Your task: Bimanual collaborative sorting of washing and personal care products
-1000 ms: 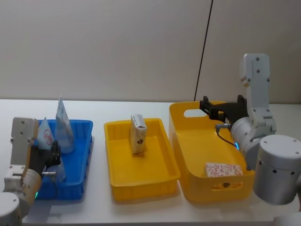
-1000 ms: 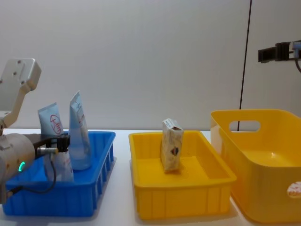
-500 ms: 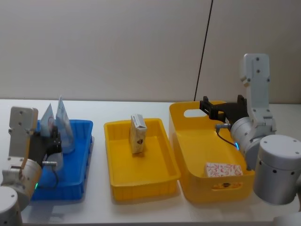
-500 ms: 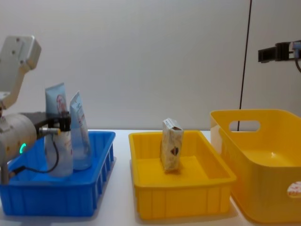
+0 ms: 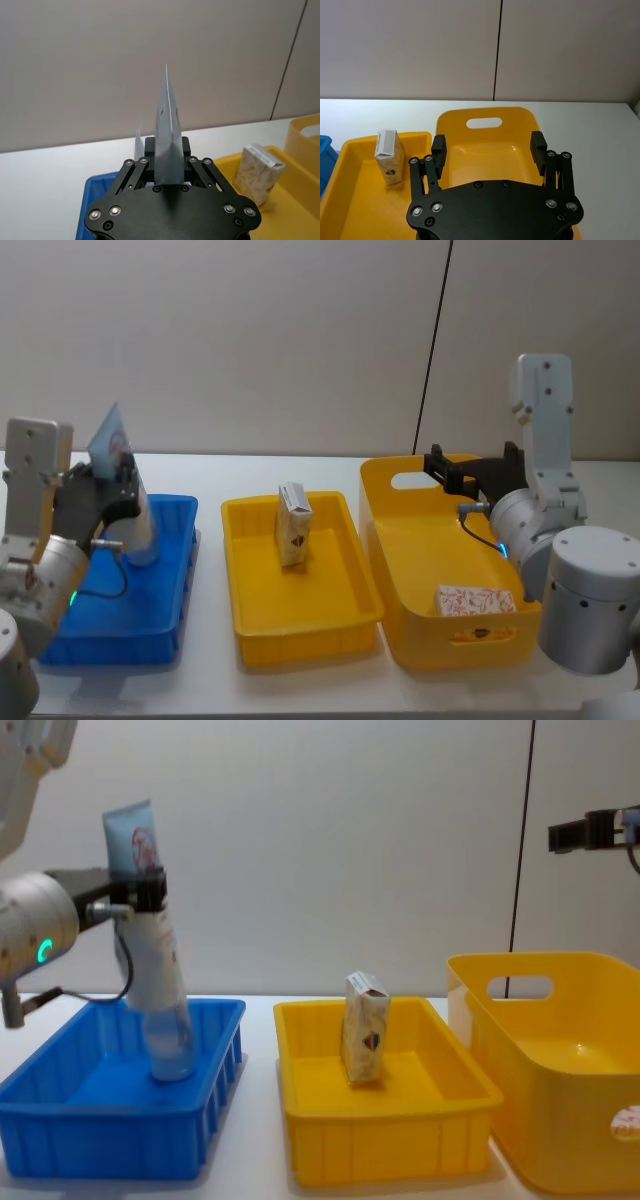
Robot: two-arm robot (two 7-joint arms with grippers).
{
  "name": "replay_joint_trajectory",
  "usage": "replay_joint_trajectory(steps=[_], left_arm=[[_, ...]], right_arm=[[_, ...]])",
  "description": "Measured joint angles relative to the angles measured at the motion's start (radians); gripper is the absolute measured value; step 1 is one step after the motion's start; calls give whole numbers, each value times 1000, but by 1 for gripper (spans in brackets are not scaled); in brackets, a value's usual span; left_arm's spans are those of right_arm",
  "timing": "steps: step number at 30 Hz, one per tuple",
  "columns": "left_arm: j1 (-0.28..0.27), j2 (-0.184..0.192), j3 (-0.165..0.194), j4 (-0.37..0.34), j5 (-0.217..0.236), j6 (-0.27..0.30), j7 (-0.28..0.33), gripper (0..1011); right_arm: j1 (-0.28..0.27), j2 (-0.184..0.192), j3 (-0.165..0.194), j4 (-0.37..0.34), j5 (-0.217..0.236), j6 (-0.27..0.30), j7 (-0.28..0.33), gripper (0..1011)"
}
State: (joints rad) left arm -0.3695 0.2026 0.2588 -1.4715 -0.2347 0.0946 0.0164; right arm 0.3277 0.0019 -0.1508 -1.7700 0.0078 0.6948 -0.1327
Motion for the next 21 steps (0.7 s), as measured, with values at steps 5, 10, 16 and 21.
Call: replay_joint_trajectory(steps=[5,10,16,21], left_arm=[[-10,0,-2,-23,-22,-17,-47,239],[-21,-4,-1,-32,-41,-32,-86,239],[-33,-9,3,-36,-56,-47,-130,239],[-40,-13,7,-38,-63,-53,-155,239]], right_arm=[[0,8,-5,0,0,3,16,1002],[1,23,-15,0,0,5,40,1002],[1,59,-35,-2,-4,2,86,1002],[0,96,-54,-5,-11,-12,131,1002]])
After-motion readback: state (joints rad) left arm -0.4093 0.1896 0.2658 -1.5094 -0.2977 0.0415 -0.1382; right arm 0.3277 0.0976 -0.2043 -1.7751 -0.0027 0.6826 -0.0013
